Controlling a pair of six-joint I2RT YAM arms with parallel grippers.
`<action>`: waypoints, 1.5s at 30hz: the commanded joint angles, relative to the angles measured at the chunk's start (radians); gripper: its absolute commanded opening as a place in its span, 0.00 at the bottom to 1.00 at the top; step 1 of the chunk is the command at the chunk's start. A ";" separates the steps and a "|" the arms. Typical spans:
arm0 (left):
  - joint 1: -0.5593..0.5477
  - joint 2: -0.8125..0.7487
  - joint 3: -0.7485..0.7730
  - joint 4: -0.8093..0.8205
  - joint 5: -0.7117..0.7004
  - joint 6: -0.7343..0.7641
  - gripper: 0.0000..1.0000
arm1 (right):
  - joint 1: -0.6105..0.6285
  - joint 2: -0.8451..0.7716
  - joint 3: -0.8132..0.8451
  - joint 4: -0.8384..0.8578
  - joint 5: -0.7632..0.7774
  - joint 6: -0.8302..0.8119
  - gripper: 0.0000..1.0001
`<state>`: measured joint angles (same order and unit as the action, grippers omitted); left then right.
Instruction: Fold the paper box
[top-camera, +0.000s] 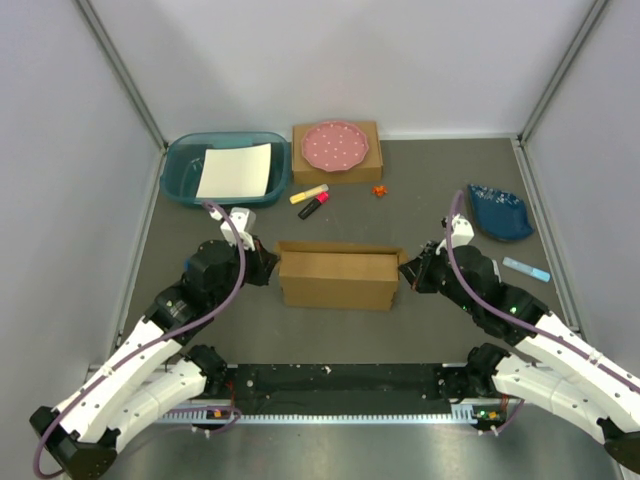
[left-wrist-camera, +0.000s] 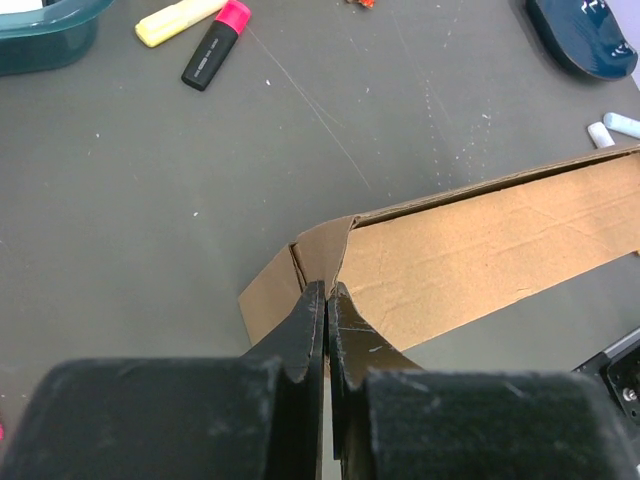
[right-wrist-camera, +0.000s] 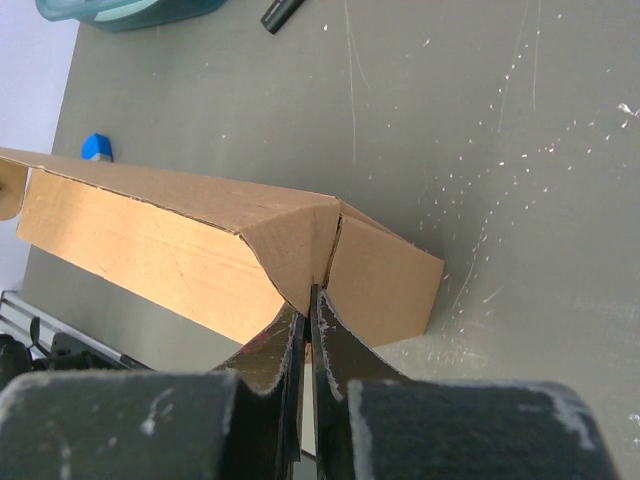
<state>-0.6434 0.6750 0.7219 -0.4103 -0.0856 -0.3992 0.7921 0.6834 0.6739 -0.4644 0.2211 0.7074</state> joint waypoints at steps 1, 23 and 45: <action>0.004 0.001 0.040 0.103 0.033 -0.072 0.00 | 0.018 0.038 -0.037 -0.143 -0.025 -0.009 0.00; 0.002 -0.017 -0.035 0.120 -0.028 0.060 0.00 | 0.018 0.024 -0.040 -0.145 -0.028 -0.009 0.00; 0.002 0.001 -0.019 0.126 0.032 -0.007 0.00 | 0.018 0.027 -0.033 -0.145 -0.026 -0.016 0.00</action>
<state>-0.6403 0.6716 0.6926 -0.3664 -0.0914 -0.3508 0.7959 0.6853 0.6739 -0.4629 0.2157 0.7071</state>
